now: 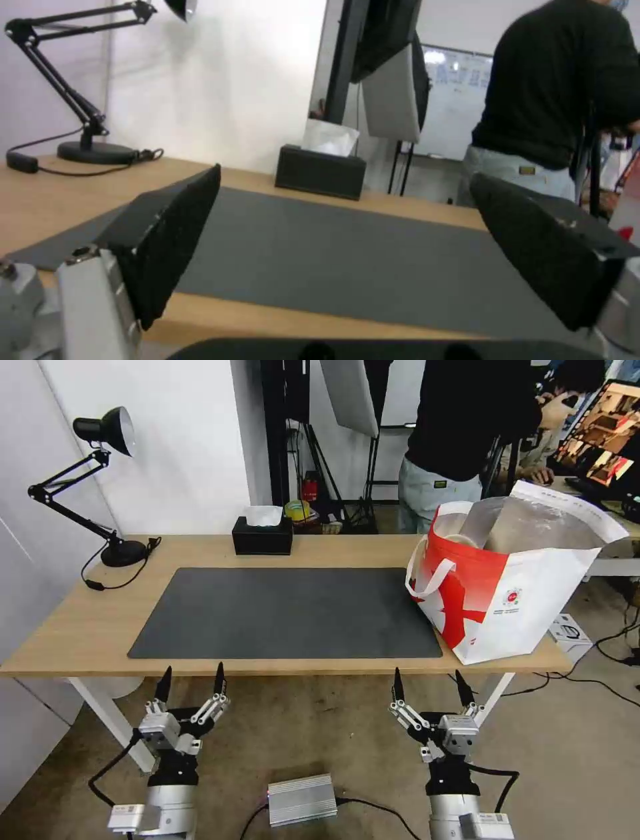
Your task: Pick up the trash from the table and place it into the takeout bag.
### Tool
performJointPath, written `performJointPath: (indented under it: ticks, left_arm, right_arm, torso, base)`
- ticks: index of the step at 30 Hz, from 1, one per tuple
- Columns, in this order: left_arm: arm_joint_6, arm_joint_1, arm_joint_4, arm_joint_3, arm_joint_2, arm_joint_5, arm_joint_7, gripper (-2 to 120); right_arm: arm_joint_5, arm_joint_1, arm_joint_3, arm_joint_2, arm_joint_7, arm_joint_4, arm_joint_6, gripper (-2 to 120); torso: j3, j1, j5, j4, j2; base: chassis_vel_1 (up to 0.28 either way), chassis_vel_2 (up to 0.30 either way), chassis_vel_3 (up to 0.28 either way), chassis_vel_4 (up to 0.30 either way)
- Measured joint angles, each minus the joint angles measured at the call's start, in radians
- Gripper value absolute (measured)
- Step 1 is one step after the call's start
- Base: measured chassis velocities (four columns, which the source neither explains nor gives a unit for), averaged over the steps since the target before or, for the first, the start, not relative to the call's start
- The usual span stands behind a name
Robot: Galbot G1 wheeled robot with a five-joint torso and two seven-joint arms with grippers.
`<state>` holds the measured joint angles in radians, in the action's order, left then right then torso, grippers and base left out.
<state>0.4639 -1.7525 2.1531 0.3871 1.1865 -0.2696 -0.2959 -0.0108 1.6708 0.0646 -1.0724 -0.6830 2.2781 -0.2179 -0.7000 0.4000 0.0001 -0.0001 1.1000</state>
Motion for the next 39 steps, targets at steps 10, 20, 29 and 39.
performJointPath:
  ticks: [10, 20, 29, 39]
  left_arm:
    - [0.019, -0.027, -0.041, -0.020, 0.013, 0.080, -0.029, 100]
    - [0.025, -0.030, -0.042, -0.014, 0.003, 0.079, -0.035, 100]
    - [0.024, -0.030, -0.041, -0.013, 0.002, 0.077, -0.035, 100]
    - [0.023, -0.030, -0.040, -0.013, 0.002, 0.076, -0.035, 100]
  right_arm:
    - [0.000, 0.000, 0.000, 0.000, 0.000, 0.000, 0.000, 100]
    - [0.000, 0.000, 0.000, 0.000, 0.000, 0.000, 0.000, 100]
    - [0.000, 0.000, 0.000, 0.000, 0.000, 0.000, 0.000, 100]
    - [0.000, 0.000, 0.000, 0.000, 0.000, 0.000, 0.000, 100]
  torso:
    - [0.000, 0.000, -0.0001, 0.0001, 0.000]
    - [0.000, 0.000, -0.0001, 0.0000, 0.000]
    - [0.000, 0.000, -0.0001, 0.0001, 0.000]
    - [0.000, 0.000, -0.0001, 0.0001, 0.000]
  base:
    - [0.000, 0.000, 0.000, 0.000]
    - [0.000, 0.000, 0.000, 0.000]
    - [0.000, 0.000, 0.000, 0.000]
    - [0.000, 0.000, 0.000, 0.000]
